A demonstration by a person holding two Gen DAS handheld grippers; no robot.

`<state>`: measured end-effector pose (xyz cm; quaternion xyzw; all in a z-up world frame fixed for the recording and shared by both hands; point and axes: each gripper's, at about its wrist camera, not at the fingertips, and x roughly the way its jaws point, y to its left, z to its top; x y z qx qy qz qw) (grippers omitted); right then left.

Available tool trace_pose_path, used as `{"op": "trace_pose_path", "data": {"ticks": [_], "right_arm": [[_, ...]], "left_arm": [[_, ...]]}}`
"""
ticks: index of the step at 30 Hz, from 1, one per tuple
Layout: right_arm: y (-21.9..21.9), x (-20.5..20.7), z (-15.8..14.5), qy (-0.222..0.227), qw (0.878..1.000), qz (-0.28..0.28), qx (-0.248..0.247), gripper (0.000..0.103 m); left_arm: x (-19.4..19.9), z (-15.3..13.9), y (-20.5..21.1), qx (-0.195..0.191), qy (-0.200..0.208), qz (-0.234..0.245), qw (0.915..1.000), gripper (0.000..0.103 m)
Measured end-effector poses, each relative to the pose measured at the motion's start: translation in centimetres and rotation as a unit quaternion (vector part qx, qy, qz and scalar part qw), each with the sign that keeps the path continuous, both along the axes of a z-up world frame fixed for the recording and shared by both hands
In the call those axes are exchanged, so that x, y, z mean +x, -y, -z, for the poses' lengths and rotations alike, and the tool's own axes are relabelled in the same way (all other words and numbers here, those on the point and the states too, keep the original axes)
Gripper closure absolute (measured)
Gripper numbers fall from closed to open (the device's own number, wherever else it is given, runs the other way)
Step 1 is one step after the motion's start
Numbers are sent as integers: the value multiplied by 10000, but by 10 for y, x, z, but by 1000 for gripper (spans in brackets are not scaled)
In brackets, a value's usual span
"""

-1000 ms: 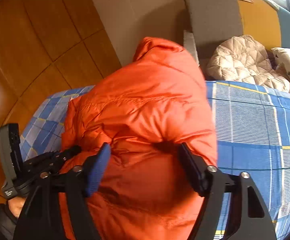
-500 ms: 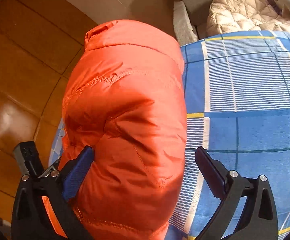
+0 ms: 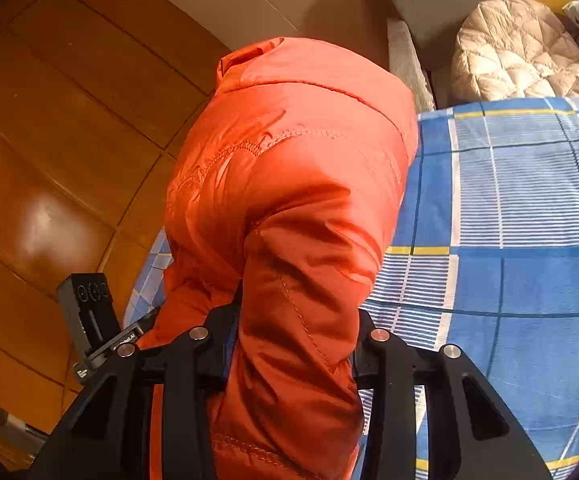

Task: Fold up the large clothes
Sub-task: 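Grasp the folded jacket bundle with the left tool while the right tool presses it, then hold the bundle with the left tool while the right tool presses its top flat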

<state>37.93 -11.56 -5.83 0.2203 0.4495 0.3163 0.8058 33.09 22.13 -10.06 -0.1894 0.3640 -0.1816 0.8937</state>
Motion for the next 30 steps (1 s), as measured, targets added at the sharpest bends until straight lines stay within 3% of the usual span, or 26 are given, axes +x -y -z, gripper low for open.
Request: {"op": "trace_pose_path", "data": {"ticks": [4, 10, 16, 20, 24, 28, 30], "right_arm": [[33, -23, -26, 258, 9995, 119, -125, 66], [108, -68, -43, 422, 9961, 554, -535, 67], [181, -101, -33, 375, 9882, 1048, -1048, 65], [219, -116, -11, 91, 9809, 1374, -1372, 51], [229, -124, -4, -21, 9670, 1814, -1792, 32], [220, -136, -29, 338, 9433, 2407, -2261, 32], [208, -142, -42, 551, 9316, 2680, -2394, 32]], "left_arm": [[-9, -17, 36, -93, 128, 257, 9995, 94], [-23, -34, 123, -36, 188, 835, 9963, 94], [-36, -30, 223, 255, 72, 1300, 9912, 95], [-44, -20, 275, 561, -29, 1373, 9889, 95], [-57, -26, 302, 980, 120, 1263, 9871, 94], [-63, -28, 307, 1234, 262, 1098, 9859, 94], [-65, -29, 307, 1182, 263, 1005, 9875, 94]]}}
